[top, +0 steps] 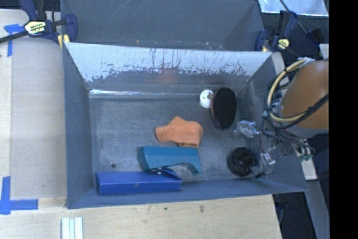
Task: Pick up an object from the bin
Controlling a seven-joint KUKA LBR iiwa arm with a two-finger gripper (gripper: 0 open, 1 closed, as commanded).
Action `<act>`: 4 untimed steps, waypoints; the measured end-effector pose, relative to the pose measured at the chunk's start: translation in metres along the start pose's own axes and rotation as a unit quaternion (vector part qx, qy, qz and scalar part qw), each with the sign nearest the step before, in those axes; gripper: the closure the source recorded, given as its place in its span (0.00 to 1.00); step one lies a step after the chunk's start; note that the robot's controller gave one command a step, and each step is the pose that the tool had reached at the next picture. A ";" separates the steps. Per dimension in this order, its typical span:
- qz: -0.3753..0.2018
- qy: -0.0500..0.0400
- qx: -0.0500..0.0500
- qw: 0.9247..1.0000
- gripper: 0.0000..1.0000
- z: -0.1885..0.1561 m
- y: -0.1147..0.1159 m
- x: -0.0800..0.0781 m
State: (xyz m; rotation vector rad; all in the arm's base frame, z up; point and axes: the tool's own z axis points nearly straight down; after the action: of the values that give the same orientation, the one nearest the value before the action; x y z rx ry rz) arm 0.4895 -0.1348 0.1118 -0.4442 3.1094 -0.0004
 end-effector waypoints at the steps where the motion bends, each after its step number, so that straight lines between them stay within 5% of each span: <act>1: -0.077 0.001 -0.001 0.997 0.00 0.022 0.007 -0.010; 2: -0.120 -0.002 0.004 0.993 1.00 0.035 0.011 -0.023; 4: -0.120 -0.003 0.003 0.993 1.00 0.031 0.012 -0.022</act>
Offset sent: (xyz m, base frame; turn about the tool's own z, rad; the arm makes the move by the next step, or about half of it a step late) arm 0.0151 0.0199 -0.0418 -0.2425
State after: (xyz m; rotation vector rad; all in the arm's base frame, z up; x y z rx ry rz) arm 0.5075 -0.1172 0.0811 -0.8112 3.0275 -0.0078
